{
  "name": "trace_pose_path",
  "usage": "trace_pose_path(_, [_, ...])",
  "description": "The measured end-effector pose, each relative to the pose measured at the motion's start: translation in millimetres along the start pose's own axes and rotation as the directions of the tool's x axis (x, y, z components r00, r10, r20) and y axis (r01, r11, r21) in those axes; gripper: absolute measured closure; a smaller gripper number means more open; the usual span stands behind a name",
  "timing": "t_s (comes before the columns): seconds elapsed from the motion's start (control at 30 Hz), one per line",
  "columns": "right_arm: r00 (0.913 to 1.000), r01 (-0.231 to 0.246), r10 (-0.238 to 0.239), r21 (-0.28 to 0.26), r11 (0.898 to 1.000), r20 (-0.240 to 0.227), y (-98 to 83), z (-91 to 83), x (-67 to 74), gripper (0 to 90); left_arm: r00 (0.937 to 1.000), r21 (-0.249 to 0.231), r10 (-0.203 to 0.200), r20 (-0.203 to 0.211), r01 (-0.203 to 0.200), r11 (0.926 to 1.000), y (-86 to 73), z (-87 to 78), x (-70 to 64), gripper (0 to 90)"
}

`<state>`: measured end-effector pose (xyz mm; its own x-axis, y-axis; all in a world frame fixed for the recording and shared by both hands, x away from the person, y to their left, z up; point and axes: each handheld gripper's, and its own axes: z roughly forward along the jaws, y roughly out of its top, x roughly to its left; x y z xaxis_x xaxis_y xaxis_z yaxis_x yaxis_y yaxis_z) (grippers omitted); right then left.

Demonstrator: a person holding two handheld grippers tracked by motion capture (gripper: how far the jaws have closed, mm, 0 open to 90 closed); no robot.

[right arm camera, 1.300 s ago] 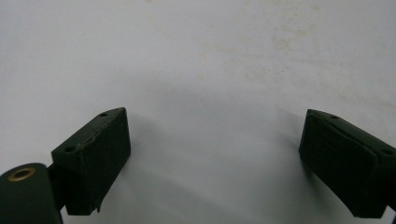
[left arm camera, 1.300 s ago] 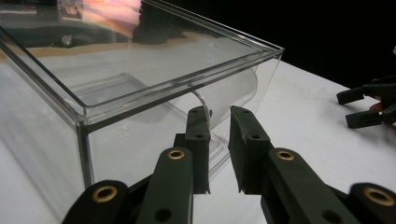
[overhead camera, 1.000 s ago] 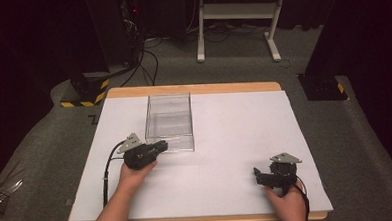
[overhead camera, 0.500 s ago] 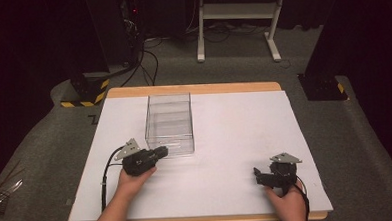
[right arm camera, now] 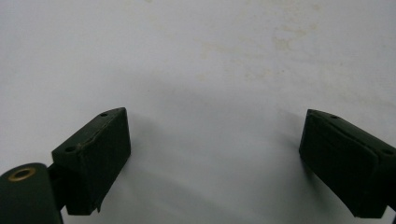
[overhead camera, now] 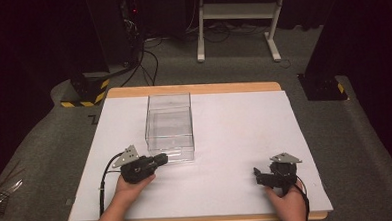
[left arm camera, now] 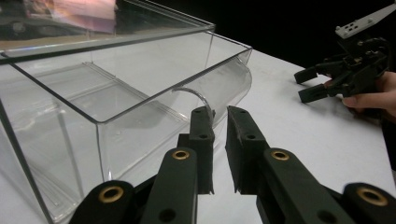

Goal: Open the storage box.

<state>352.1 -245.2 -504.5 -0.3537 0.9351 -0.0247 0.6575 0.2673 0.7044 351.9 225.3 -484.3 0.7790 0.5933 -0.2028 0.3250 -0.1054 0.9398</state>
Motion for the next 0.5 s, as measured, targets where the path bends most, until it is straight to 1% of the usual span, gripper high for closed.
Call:
trace_pose_path(0.33, [1.0, 0.0, 0.0, 0.0, 1.0, -0.001, 0.0, 0.0, -0.1, 9.0, 0.9994, 0.016, 0.005, 0.033, -0.005, 0.9999, -3.1, -7.6, -10.7, 81.7])
trace_pose_path(0.5, [1.0, 0.0, 0.0, 0.0, 1.0, 0.0, 0.0, 0.0, 0.0, 9.0, 0.9987, 0.026, 0.015, 0.048, -0.016, 0.9995, -5.8, -13.6, -18.4, 82.0])
